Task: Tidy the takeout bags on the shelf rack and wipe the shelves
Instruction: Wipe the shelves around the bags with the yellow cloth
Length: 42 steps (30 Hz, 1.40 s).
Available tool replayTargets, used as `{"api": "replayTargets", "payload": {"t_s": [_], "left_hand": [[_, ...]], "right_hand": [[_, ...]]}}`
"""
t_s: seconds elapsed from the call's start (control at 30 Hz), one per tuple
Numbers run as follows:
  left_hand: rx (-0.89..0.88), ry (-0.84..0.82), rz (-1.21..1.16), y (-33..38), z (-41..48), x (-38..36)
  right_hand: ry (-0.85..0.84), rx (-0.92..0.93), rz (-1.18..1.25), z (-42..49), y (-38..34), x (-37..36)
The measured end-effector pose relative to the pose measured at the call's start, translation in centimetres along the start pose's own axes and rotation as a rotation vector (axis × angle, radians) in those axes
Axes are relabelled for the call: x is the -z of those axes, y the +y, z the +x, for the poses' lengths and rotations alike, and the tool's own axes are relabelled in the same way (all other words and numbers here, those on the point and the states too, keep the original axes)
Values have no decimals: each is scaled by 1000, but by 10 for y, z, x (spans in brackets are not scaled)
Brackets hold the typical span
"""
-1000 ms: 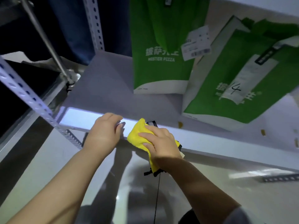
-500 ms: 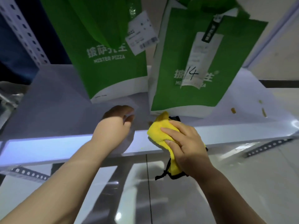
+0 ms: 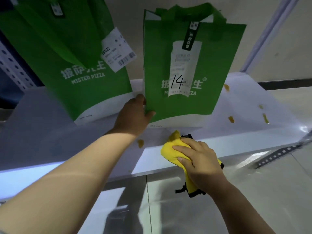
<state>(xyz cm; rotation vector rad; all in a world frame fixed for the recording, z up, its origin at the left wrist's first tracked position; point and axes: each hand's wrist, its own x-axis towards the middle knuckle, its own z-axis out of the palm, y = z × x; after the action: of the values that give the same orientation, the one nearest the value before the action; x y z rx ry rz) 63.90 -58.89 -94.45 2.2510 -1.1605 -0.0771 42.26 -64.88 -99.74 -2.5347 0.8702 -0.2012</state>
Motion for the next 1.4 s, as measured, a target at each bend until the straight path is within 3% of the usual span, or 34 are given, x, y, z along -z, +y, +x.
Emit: {"api": "replayTargets", "payload": {"t_s": [0.57, 0.77, 0.93, 1.13, 1.4], "left_hand": [[-24, 20, -10, 23, 52, -37], [-32, 27, -29, 11, 14, -21], [127, -60, -19, -12, -36, 1], [108, -29, 54, -57, -99, 33], [123, -61, 211, -103, -130, 41]], "right_hand": [[123, -82, 9, 25, 14, -12], [132, -97, -1, 26, 11, -10], [142, -129, -45, 28, 3, -10], [128, -202, -144, 46, -29, -26], [-14, 27, -144, 74, -87, -49]]}}
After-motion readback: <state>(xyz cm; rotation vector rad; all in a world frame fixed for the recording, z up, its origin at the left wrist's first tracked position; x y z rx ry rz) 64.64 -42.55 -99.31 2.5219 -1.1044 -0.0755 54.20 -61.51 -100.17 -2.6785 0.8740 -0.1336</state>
